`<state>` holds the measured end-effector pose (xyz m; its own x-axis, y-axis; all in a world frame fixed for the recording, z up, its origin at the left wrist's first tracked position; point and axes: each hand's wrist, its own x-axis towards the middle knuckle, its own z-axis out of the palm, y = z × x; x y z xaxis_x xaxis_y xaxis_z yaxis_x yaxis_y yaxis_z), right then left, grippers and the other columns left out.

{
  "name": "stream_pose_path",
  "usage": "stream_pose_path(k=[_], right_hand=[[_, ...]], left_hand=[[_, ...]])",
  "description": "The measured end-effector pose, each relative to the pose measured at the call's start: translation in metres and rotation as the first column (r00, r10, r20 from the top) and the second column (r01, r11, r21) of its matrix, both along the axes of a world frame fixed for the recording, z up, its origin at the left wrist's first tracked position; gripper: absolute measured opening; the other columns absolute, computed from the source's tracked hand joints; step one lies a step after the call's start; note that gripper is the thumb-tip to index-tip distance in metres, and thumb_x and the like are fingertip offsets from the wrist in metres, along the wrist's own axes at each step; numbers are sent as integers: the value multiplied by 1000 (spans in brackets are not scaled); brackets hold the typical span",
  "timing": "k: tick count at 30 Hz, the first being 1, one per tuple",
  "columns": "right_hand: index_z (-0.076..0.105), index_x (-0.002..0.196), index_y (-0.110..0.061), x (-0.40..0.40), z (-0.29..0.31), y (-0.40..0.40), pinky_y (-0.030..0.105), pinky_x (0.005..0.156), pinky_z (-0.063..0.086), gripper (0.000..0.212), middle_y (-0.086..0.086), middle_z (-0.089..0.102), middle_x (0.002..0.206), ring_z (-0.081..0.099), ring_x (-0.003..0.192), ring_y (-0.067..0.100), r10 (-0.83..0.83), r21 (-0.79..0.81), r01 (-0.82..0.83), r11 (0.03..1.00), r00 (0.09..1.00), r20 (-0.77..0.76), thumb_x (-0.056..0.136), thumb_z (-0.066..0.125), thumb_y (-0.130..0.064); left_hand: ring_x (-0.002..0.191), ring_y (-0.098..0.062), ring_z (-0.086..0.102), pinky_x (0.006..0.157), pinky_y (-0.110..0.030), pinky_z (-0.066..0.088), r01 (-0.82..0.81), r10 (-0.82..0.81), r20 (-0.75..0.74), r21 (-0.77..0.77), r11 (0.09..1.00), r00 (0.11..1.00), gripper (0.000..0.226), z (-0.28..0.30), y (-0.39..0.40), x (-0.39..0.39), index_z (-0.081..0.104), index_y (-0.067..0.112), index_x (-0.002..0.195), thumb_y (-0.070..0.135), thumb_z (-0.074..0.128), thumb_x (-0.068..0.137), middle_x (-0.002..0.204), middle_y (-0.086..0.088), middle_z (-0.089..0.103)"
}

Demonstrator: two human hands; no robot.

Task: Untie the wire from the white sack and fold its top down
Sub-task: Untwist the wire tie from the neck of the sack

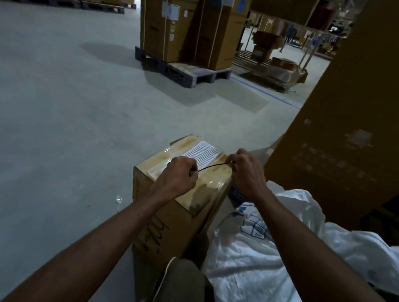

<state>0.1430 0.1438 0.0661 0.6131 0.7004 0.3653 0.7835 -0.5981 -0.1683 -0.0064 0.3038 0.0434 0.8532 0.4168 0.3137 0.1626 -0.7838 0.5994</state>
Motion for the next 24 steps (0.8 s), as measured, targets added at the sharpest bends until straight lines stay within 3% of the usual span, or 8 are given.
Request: stream_pose_path(k=[10,16,24], right_hand=[[76,106,-19,50,-40,84,42,80,50,24,0,66,100,64,89,24,2,-36,1,999,996,84,90,69,-3],[68,121,-21,53,-60,108,42,95,38,28,0,66,115,63,103,24,-62,-86,72,994,991,117,94,66,-14],[69,120,-19,25,-66,50,42,91,45,32,2,67,120,65,99,27,-138,134,147,980,988,-72,91,65,-7]], left_hand=[[79,-20,67,66,-28,52,-183,181,30,77,980,983,15,-34,39,52,74,7,94,16,62,92,91,-7,71],[93,-24,67,69,-25,42,-225,228,-22,89,970,973,25,-52,45,64,72,6,106,26,60,96,103,-11,69],[97,-24,63,77,-35,59,-169,167,21,77,983,986,24,-30,10,36,69,8,111,24,61,95,109,-13,62]])
